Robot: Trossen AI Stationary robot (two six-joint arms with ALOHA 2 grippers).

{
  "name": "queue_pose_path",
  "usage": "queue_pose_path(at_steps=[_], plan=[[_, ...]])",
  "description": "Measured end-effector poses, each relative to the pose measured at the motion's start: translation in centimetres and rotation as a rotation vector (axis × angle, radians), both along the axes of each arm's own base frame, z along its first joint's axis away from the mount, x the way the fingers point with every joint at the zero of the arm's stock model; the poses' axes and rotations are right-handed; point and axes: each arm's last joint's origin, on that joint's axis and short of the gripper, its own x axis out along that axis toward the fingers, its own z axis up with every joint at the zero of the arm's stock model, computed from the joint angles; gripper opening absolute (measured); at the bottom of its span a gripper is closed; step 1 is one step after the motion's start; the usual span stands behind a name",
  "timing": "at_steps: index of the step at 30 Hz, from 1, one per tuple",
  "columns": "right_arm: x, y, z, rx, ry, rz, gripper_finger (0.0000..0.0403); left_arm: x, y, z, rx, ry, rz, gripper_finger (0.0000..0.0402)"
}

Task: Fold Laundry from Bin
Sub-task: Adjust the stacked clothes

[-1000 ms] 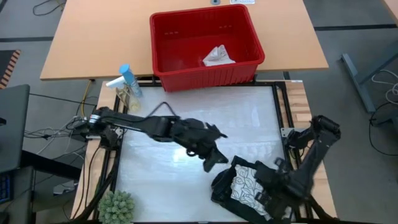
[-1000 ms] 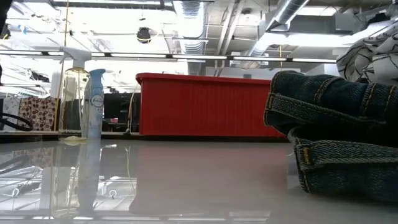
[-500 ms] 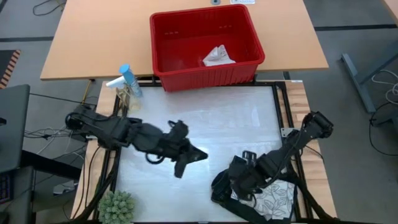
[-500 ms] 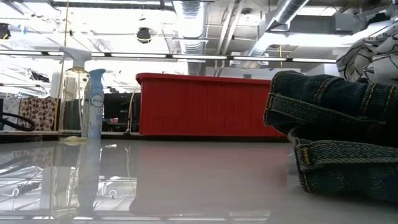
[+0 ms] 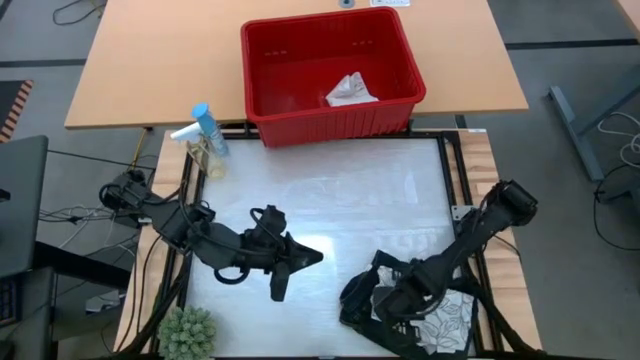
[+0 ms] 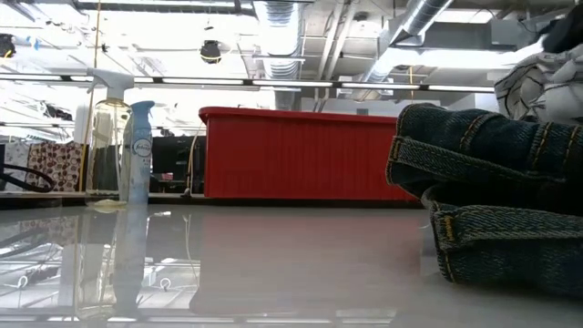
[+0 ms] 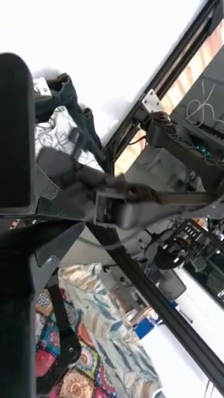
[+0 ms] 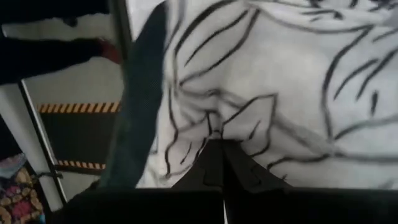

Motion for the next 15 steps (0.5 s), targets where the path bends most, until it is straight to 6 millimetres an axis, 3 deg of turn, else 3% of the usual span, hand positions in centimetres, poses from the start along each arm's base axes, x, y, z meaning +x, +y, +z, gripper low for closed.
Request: queue_pose_path(at_steps=[4, 9, 15], plan=[[0.4, -1.2, -3.4, 0.039, -0.037, -0.051, 0.0014, 0.0, 0.0, -0.1, -0.007, 0.007, 0.004, 0.0], [-0.2, -3.1, -7.1, 0.074, -0.014, -0.243, 0.0014, 0.0, 0.0, -0.1, -0.037, 0.007, 0.011, 0.0], [-0.3, -5.4, -8.9, 0.047, 0.025, -0.5, 0.0014, 0.0, 0.0, -0.2, -0.031, 0.014, 0.01, 0.0]])
